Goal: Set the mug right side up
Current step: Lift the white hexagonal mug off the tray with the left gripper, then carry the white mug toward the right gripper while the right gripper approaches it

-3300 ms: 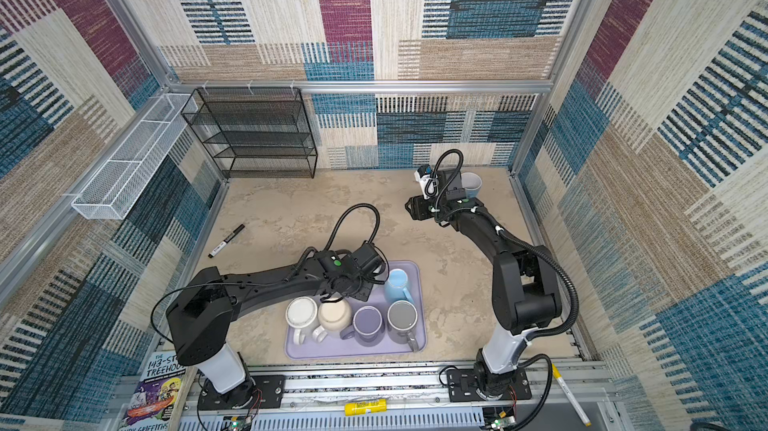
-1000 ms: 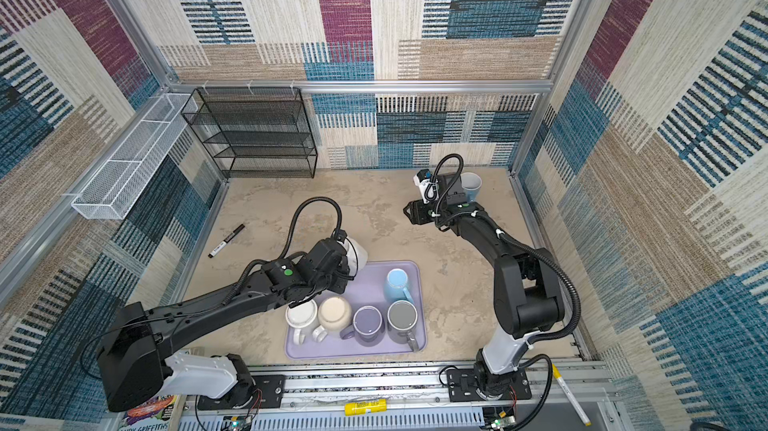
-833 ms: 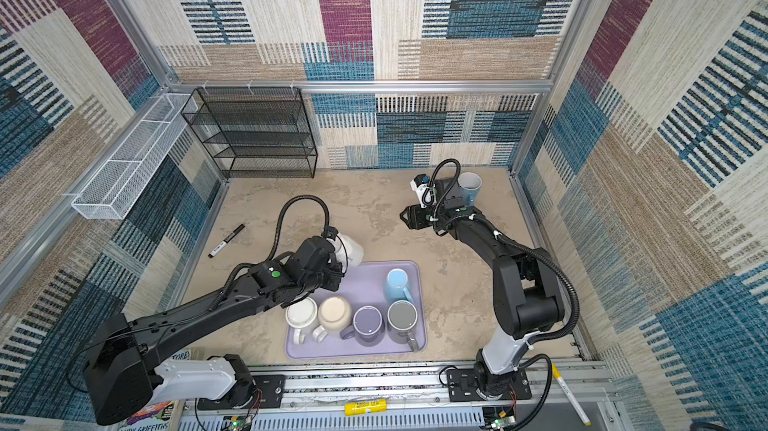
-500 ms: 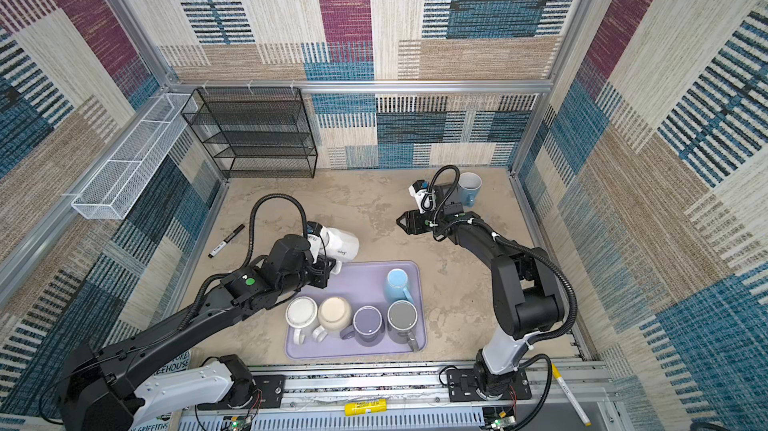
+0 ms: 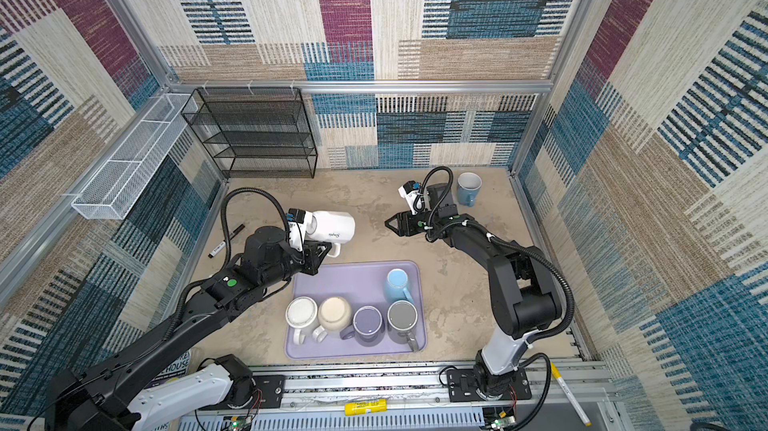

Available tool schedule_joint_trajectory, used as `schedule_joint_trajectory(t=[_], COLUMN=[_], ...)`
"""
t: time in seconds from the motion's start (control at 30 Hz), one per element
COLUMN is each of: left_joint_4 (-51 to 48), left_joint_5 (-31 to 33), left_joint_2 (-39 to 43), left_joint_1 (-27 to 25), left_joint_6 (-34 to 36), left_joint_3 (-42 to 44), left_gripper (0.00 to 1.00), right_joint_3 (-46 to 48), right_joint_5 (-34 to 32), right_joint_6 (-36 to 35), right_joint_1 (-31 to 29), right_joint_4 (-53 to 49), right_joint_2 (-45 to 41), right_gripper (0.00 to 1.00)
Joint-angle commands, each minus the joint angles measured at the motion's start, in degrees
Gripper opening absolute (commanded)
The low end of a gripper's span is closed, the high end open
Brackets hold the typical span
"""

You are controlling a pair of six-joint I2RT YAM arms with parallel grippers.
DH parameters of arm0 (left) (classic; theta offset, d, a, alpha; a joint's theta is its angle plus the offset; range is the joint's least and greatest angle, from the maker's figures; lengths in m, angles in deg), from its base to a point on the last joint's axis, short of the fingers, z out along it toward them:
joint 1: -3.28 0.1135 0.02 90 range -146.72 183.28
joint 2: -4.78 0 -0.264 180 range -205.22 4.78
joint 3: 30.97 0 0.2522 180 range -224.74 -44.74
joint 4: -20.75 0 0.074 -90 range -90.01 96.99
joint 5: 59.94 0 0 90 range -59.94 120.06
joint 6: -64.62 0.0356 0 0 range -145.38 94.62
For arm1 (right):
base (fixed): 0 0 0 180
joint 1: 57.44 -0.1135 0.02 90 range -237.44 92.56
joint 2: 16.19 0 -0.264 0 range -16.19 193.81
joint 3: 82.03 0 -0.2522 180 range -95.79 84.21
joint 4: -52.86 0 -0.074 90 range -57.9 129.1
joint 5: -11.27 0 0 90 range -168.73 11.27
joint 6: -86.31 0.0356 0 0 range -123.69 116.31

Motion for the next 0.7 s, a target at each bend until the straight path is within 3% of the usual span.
schedule_joint_trajectory(t=[0.0, 0.67], left_joint_4=[12.9, 39.2], left_joint_5=[-4.0, -9.2], left_joint_2=[0.5, 4.7], left_joint_1=[0.9, 2.2], left_joint_6=[-0.4, -3.1], left_joint_3=[-0.6, 8.4], left_gripper=[0.0, 0.0], right_joint_3=[-0.1, 8.7], right_joint_5=[2.5, 16.0], right_joint_6=[1.3, 7.8], right_joint_1=[-0.3, -2.9], right_joint_4=[3.1, 22.0], right_joint_2=[-0.1, -6.7], right_gripper=[0.64, 0.64])
